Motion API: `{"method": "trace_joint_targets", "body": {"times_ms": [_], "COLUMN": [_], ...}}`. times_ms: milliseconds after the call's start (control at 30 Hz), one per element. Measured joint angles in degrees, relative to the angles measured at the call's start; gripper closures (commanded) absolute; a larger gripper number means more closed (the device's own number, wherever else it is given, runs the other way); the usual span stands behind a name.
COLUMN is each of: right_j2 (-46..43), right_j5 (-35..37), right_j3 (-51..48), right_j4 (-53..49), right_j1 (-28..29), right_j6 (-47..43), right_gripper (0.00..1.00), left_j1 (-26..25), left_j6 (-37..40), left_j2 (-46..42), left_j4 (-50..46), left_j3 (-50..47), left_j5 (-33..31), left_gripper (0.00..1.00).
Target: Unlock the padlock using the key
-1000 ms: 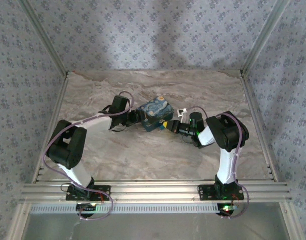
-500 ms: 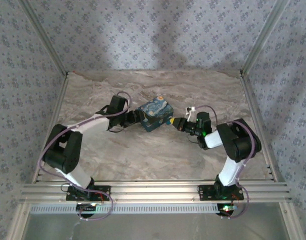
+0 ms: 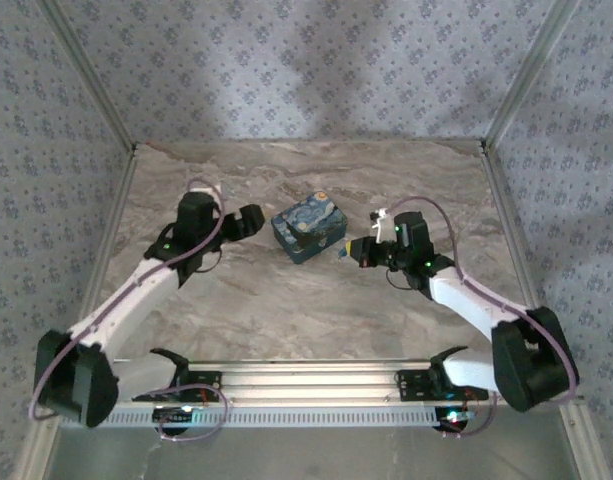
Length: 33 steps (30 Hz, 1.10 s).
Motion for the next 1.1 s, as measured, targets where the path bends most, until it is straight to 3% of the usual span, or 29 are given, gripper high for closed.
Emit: {"method": "trace_joint_targets", "body": {"times_ms": [200, 400, 733, 967, 1100], "right_j2": [-2.4, 0.3, 14.1, 18.2, 17.9], "right_j5": [3.7, 5.3, 3.7, 1.9, 2.4], "right_j3": [3.2, 4.2, 6.0, 6.8, 7.0], "right_j4": [-19.7, -31.4, -30.5, -25.9, -24.7], "right_j1": [5.4, 8.2, 10.6, 10.9, 10.9], "right_j6": [-0.7, -1.8, -4.3, -4.4, -4.9], "right_gripper": [1.00, 1.00, 0.98, 0.76, 0.68], "left_j1": [2.8, 4.1, 4.1, 4.2, 4.4], "left_j6": [0.6, 0.7, 0.7, 0.8, 0.8], "left_j2": [-10.7, -13.6, -12.9, -12.5, -11.4], "left_j4": [-1.7, -3.0, -4.4, -4.5, -4.6], "left_j3": [-6.2, -7.1, -7.1, -7.0, -7.0], "left_j5": [-6.4, -8.1, -8.0, -7.7, -7.2], "left_gripper": [0.02, 0.02, 0.02, 0.02, 0.02]}}
